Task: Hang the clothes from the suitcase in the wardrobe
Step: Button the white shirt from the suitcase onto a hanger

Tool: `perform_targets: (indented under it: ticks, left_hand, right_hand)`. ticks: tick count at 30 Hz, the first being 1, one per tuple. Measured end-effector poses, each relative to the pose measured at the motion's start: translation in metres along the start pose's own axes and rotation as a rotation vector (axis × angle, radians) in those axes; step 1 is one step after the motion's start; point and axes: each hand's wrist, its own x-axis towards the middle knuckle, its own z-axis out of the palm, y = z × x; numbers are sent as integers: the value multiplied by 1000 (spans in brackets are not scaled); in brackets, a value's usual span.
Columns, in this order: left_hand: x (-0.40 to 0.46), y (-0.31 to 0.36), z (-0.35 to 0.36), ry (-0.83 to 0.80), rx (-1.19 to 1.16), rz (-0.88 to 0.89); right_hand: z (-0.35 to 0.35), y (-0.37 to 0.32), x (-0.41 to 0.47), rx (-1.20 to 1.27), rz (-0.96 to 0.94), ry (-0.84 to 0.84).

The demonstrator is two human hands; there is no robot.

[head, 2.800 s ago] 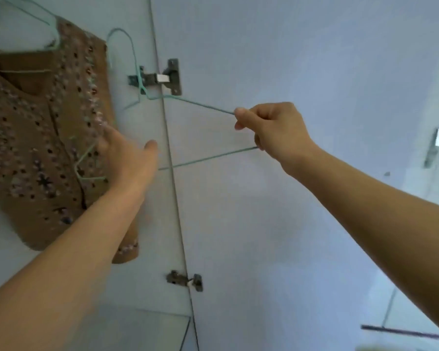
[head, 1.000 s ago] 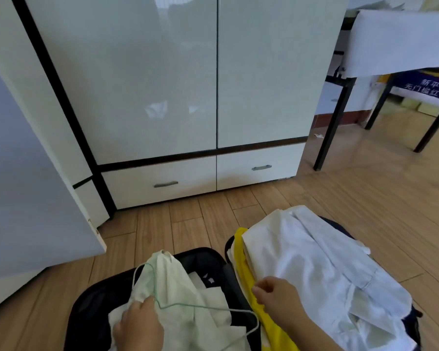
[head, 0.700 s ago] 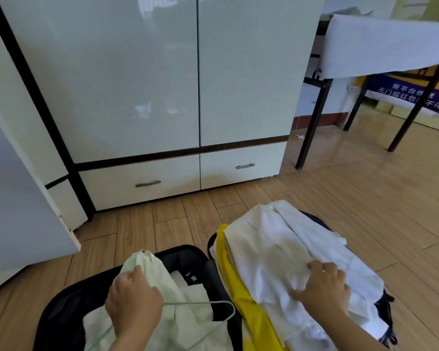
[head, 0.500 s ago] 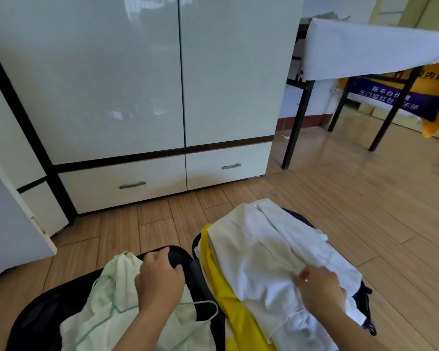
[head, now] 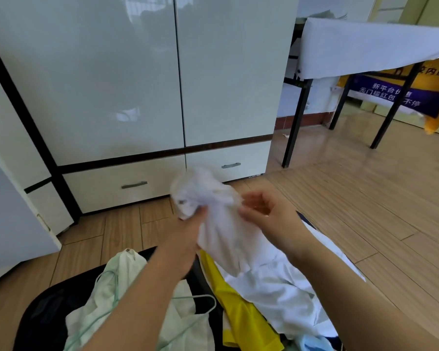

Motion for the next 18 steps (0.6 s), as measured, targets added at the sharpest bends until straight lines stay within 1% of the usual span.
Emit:
perform_targets:
  ticks: [1, 2, 3, 4, 6, 7, 9, 11, 14, 16, 18]
  left_hand:
    - [-3, 12, -8, -17, -123, -3]
    - [-6, 23, -15, -25, -239, -7]
    - [-7, 31, -23, -27, -295, -31]
    - [-8, 40, -26, -63, -348, -53]
    - [-7, 52, -36, -58, -428, -68]
    - [-6, 57, -43, -38, -455, -51]
    - [-2, 62, -68, 32, -514, -5]
    - [0, 60, -97, 134, -534, 62]
    - [-4, 47, -121, 193, -455, 57]
    - [-1, 33, -123, 277, -304, 15]
    - [-1, 25, -111, 281, -225, -48]
  right_hand:
    - [-3, 7, -1, -238, 19, -32]
    - [-4, 15, -1, -423, 45, -97]
    - [-2, 25, -4, -551, 75, -149]
    - [1, 38, -4, -627, 116, -175]
    - [7, 66, -4, -777, 151, -130]
    - [7, 78, -6, -862, 188, -79]
    - [-1, 102, -6, -926, 242, 3]
    - [-18, 109, -6, -849, 260, 104]
    - [-43, 81, -3, -549, 273, 375]
    - [-53, 48, 2, -316, 222, 611]
    - [-56, 14, 7, -55, 100, 798]
